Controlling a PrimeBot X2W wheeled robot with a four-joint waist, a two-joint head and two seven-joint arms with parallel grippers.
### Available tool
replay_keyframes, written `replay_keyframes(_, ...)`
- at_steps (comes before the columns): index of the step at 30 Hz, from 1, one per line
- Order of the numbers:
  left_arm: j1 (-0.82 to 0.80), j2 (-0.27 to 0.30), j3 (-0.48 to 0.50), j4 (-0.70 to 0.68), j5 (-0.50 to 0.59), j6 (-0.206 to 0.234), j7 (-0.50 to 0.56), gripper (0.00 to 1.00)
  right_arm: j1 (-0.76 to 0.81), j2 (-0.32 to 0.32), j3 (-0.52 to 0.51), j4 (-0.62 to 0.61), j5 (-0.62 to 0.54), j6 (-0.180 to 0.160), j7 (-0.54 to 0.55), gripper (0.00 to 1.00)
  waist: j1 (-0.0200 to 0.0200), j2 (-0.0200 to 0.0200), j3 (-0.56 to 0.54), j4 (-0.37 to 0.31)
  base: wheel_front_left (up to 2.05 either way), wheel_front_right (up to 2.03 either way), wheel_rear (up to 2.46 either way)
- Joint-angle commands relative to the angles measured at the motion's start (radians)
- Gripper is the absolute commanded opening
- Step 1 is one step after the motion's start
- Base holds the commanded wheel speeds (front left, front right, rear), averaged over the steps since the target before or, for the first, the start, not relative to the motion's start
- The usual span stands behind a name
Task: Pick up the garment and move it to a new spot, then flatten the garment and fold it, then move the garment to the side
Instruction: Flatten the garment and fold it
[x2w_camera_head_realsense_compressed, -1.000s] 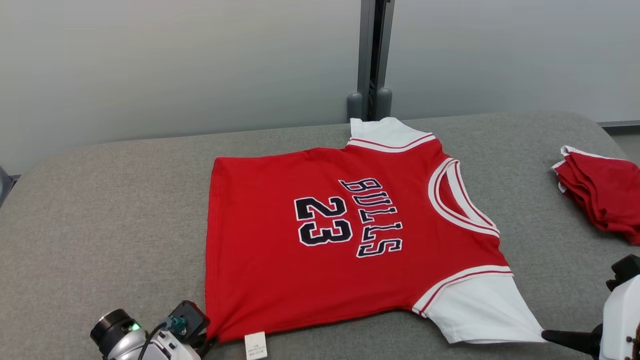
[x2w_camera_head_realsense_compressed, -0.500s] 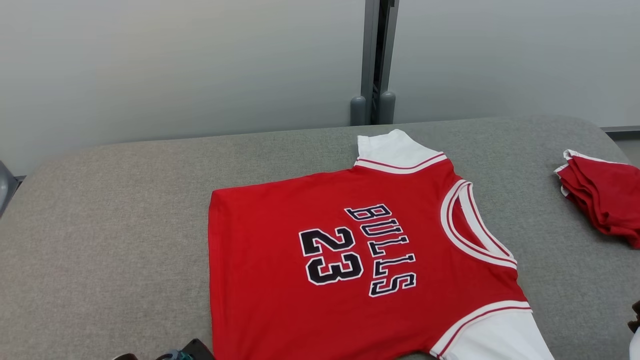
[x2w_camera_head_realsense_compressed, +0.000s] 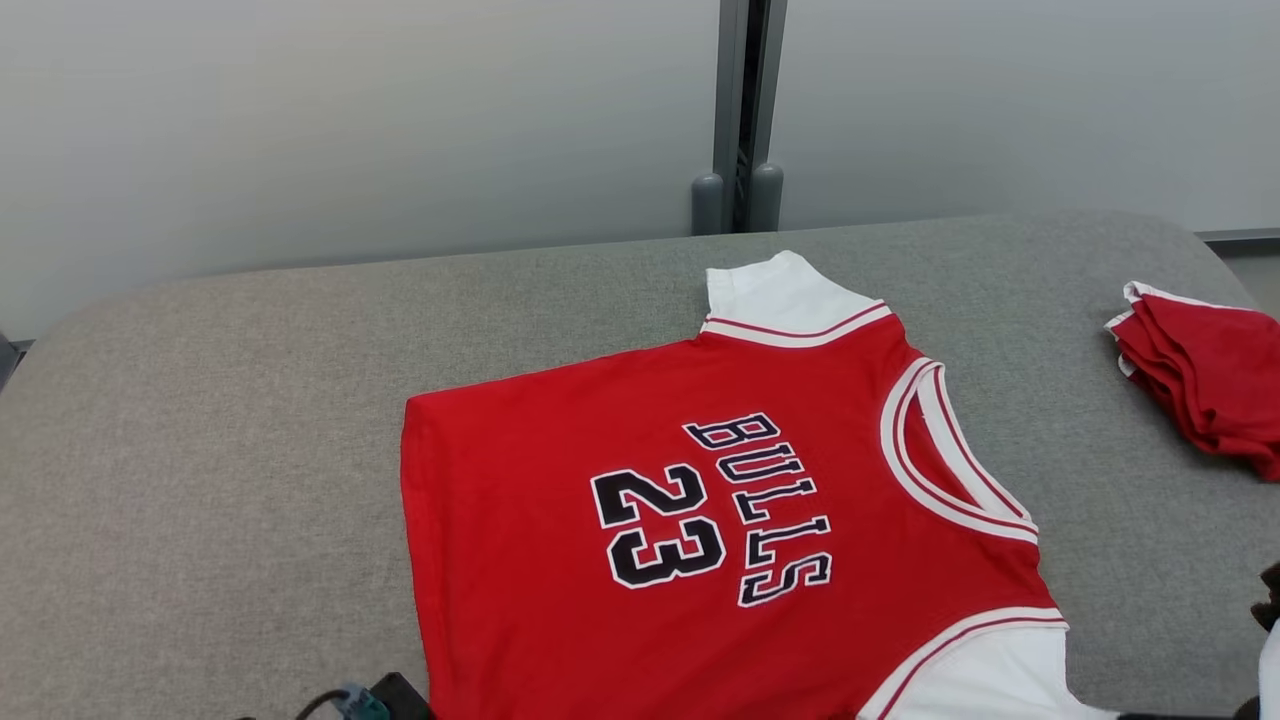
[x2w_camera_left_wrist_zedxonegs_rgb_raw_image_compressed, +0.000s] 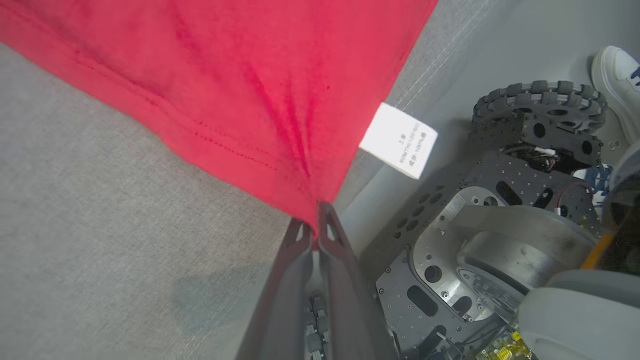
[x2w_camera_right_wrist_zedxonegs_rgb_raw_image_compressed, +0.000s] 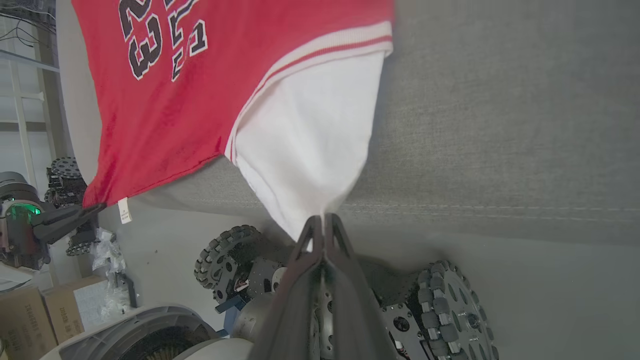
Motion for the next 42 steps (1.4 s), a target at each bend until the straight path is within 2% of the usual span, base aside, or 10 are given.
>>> replay_keyframes(1,-0.019,0.008,0.007,-0.003,-0.008,0.004,0.005,0.0,-0.013,0.001,-0.005,0.002,-0.003,0.0,-0.007,0.0,0.0001,-0.0001,0.008,-0.001,0.0,0.0,0.0)
replay_keyframes(13,-0.115,0.002,0.13,-0.071,-0.213,0.036,0.111,0.0,-0.205,0.018,-0.053,0.014,-0.045,0.0,-0.022,0.0,0.0001,-0.0001,0.122,0.021,0.0,0.0,0.0)
replay_keyframes(21,-0.17,-0.041,0.219,-0.027,-0.312,0.05,0.096,0.0,-0.317,0.068,-0.086,0.091,-0.096,0.0,-0.055,0.0,0.0001,-0.0001,0.187,0.049,0.0,0.0,0.0)
replay_keyframes(31,-0.183,-0.104,0.274,0.049,-0.349,0.033,0.016,0.0,-0.35,0.108,-0.125,0.16,-0.151,0.0,-0.14,0.0,0.0001,-0.0001,0.236,0.08,0.0,0.0,0.0)
replay_keyframes(42,-0.2,-0.126,0.29,0.109,-0.343,0.023,-0.013,0.0,-0.358,0.122,-0.164,0.166,-0.225,0.0,-0.25,0.0,0.0001,-0.0001,0.25,0.099,0.0,0.0,0.0)
